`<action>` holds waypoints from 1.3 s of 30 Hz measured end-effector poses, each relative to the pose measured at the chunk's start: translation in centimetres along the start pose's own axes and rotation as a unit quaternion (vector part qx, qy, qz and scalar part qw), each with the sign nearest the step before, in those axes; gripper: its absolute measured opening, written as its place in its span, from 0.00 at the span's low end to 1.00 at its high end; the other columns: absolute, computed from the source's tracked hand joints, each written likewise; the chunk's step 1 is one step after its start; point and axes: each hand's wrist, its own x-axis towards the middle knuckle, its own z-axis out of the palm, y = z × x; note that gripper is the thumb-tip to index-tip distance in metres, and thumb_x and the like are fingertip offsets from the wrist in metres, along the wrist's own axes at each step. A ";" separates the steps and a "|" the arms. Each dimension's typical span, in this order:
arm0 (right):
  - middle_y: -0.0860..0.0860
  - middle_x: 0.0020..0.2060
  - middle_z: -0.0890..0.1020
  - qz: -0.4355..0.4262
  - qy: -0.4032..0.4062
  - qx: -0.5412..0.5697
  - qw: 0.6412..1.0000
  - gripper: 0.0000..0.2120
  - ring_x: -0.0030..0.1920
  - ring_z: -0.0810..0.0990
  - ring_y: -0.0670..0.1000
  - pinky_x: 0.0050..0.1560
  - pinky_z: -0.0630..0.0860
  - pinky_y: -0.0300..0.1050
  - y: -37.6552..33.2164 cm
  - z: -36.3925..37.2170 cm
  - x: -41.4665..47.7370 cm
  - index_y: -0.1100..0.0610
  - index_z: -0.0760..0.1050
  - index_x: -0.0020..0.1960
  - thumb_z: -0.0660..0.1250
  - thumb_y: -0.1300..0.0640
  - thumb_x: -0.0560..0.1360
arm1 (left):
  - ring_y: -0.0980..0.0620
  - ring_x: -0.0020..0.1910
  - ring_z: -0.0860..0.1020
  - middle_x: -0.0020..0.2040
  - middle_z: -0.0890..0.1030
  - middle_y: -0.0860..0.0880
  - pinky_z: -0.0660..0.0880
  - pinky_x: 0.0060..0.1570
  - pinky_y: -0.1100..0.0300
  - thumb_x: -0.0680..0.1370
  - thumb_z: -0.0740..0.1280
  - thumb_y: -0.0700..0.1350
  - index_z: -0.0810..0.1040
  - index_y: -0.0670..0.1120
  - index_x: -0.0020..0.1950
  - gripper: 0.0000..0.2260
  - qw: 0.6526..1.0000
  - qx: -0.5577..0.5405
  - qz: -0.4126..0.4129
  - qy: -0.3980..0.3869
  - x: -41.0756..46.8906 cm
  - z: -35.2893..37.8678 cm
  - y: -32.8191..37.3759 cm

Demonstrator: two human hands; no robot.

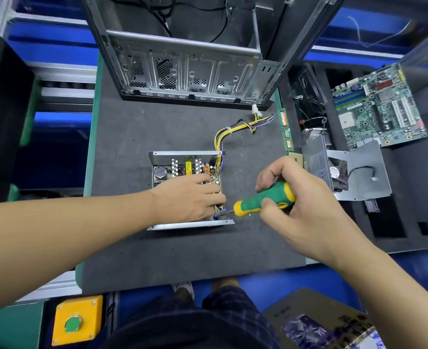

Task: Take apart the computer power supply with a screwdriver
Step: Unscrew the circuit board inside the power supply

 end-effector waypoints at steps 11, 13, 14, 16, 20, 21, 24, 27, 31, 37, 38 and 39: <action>0.47 0.40 0.76 -0.007 -0.003 -0.006 1.000 0.09 0.33 0.70 0.49 0.31 0.69 0.41 0.0 0.5 -0.1 0.49 0.68 0.48 0.63 0.53 0.68 | 0.44 0.56 0.79 0.57 0.81 0.48 0.72 0.65 0.51 0.79 0.63 0.38 0.83 0.48 0.42 0.12 0.996 -0.078 -0.012 0.032 -0.1 -1.0 -0.5; 0.46 0.41 0.75 -0.009 -0.012 -0.011 1.000 0.09 0.33 0.69 0.48 0.31 0.66 0.37 0.1 0.9 -0.1 0.49 0.67 0.47 0.63 0.54 0.68 | 0.44 0.58 0.77 0.59 0.80 0.48 0.69 0.67 0.51 0.81 0.61 0.39 0.84 0.48 0.45 0.13 0.996 -0.077 -0.016 0.037 0.0 -1.2 -0.4; 0.45 0.41 0.75 -0.011 -0.016 -0.013 1.000 0.08 0.33 0.69 0.48 0.31 0.65 0.37 0.2 1.0 0.0 0.49 0.67 0.47 0.63 0.54 0.68 | 0.44 0.59 0.77 0.60 0.79 0.47 0.69 0.68 0.50 0.83 0.59 0.39 0.84 0.47 0.47 0.14 0.996 -0.075 -0.019 0.046 0.0 -1.3 -0.4; 0.44 0.41 0.74 -0.013 -0.023 -0.016 1.000 0.08 0.34 0.69 0.47 0.32 0.64 0.36 0.3 1.4 0.1 0.49 0.67 0.47 0.63 0.54 0.69 | 0.43 0.62 0.76 0.62 0.79 0.45 0.68 0.69 0.48 0.85 0.56 0.39 0.82 0.45 0.50 0.15 0.993 -0.086 -0.035 0.075 -0.4 -1.7 -0.3; 0.42 0.41 0.73 -0.013 -0.047 -0.027 0.998 0.08 0.34 0.70 0.45 0.32 0.64 0.34 0.7 2.5 0.7 0.48 0.66 0.47 0.64 0.56 0.72 | 0.41 0.63 0.75 0.63 0.77 0.43 0.67 0.69 0.47 0.82 0.60 0.43 0.80 0.43 0.51 0.09 0.977 -0.138 -0.122 0.110 -3.2 -2.5 -0.6; 0.41 0.41 0.73 -0.011 -0.053 -0.030 0.998 0.08 0.35 0.70 0.45 0.32 0.64 0.34 0.8 2.8 0.8 0.48 0.66 0.47 0.64 0.57 0.72 | 0.40 0.61 0.76 0.62 0.77 0.43 0.69 0.66 0.46 0.79 0.63 0.41 0.80 0.43 0.50 0.06 0.969 -0.160 -0.151 0.115 -4.0 -2.5 -0.5; 0.37 0.39 0.72 -0.002 -0.058 -0.034 0.998 0.09 0.33 0.70 0.44 0.32 0.65 0.34 1.2 3.4 1.4 0.48 0.66 0.47 0.65 0.57 0.72 | 0.41 0.61 0.75 0.63 0.77 0.42 0.70 0.63 0.49 0.75 0.67 0.38 0.80 0.42 0.51 0.06 0.937 -0.201 -0.244 0.146 -5.4 -2.0 0.3; 0.40 0.41 0.72 -0.005 -0.065 -0.042 0.997 0.09 0.33 0.69 0.44 0.32 0.65 0.35 1.2 3.7 1.8 0.47 0.65 0.47 0.65 0.57 0.73 | 0.41 0.69 0.70 0.69 0.72 0.41 0.66 0.67 0.49 0.77 0.65 0.42 0.78 0.41 0.58 0.11 0.921 -0.199 -0.301 0.150 -5.6 -0.6 0.8; 0.40 0.42 0.73 -0.014 -0.062 -0.056 0.996 0.10 0.34 0.70 0.43 0.32 0.64 0.36 1.0 4.0 2.1 0.46 0.65 0.47 0.64 0.57 0.72 | 0.40 0.75 0.64 0.73 0.71 0.41 0.65 0.69 0.46 0.79 0.64 0.48 0.78 0.41 0.59 0.14 0.927 -0.171 -0.311 0.119 -5.7 1.4 1.2; 0.43 0.44 0.73 -0.036 -0.061 -0.096 0.993 0.09 0.37 0.70 0.43 0.34 0.65 0.37 0.5 4.0 2.1 0.45 0.65 0.47 0.63 0.56 0.71 | 0.41 0.74 0.66 0.71 0.74 0.42 0.66 0.69 0.47 0.75 0.64 0.43 0.78 0.41 0.51 0.09 0.920 -0.154 -0.321 0.165 -5.2 2.5 1.6; 0.43 0.44 0.74 -0.030 -0.061 -0.087 0.994 0.09 0.36 0.70 0.44 0.34 0.66 0.39 0.4 4.0 2.1 0.45 0.65 0.47 0.63 0.55 0.71 | 0.41 0.74 0.66 0.70 0.74 0.43 0.65 0.69 0.48 0.74 0.64 0.43 0.78 0.41 0.51 0.09 0.919 -0.152 -0.322 0.169 -5.2 2.6 1.6; 0.43 0.45 0.74 -0.018 -0.061 -0.070 0.996 0.08 0.34 0.70 0.44 0.33 0.67 0.42 0.4 3.9 2.1 0.46 0.65 0.47 0.63 0.54 0.71 | 0.41 0.74 0.66 0.70 0.74 0.43 0.65 0.69 0.48 0.74 0.64 0.43 0.78 0.41 0.51 0.09 0.918 -0.152 -0.323 0.171 -5.2 2.6 1.7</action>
